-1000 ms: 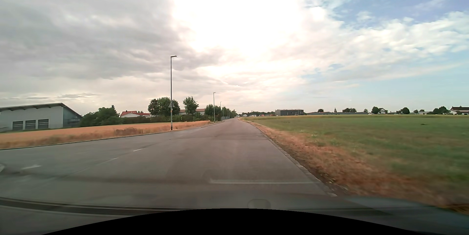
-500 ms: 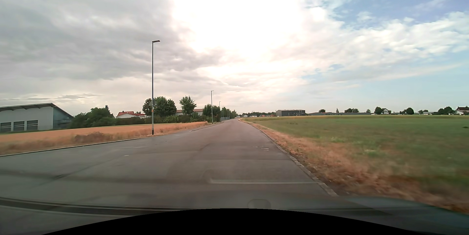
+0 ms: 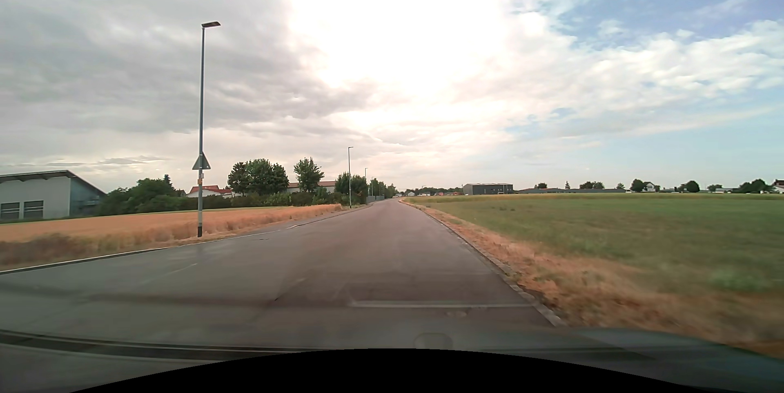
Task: Follow the waypoints while adhering to traffic rules and regulations
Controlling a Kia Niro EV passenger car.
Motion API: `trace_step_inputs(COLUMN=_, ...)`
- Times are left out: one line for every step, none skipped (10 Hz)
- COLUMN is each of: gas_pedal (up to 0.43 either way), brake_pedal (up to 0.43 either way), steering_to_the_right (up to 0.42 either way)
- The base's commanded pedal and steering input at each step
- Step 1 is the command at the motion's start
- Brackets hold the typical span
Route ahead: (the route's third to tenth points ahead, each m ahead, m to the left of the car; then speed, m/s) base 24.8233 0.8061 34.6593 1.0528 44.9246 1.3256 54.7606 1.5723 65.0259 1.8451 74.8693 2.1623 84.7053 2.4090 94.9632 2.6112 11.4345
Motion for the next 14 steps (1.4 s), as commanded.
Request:
trace_step_inputs(gas_pedal=0.157, brake_pedal=0.0, steering_to_the_right=-0.005)
trace_step_inputs(gas_pedal=0.15, brake_pedal=0.0, steering_to_the_right=-0.005)
trace_step_inputs(gas_pedal=0.15, brake_pedal=0.0, steering_to_the_right=-0.006)
trace_step_inputs(gas_pedal=0.15, brake_pedal=0.0, steering_to_the_right=-0.006)
trace_step_inputs(gas_pedal=0.15, brake_pedal=0.0, steering_to_the_right=-0.006)
trace_step_inputs(gas_pedal=0.15, brake_pedal=0.0, steering_to_the_right=-0.005)
trace_step_inputs(gas_pedal=0.15, brake_pedal=0.0, steering_to_the_right=-0.005)
trace_step_inputs(gas_pedal=0.15, brake_pedal=0.0, steering_to_the_right=-0.005)
trace_step_inputs(gas_pedal=0.15, brake_pedal=0.0, steering_to_the_right=-0.005)
trace_step_inputs(gas_pedal=0.15, brake_pedal=0.0, steering_to_the_right=-0.005)
trace_step_inputs(gas_pedal=0.15, brake_pedal=0.0, steering_to_the_right=-0.006)
trace_step_inputs(gas_pedal=0.15, brake_pedal=0.0, steering_to_the_right=-0.005)
trace_step_inputs(gas_pedal=0.15, brake_pedal=0.0, steering_to_the_right=-0.008)
trace_step_inputs(gas_pedal=0.15, brake_pedal=0.0, steering_to_the_right=-0.009)
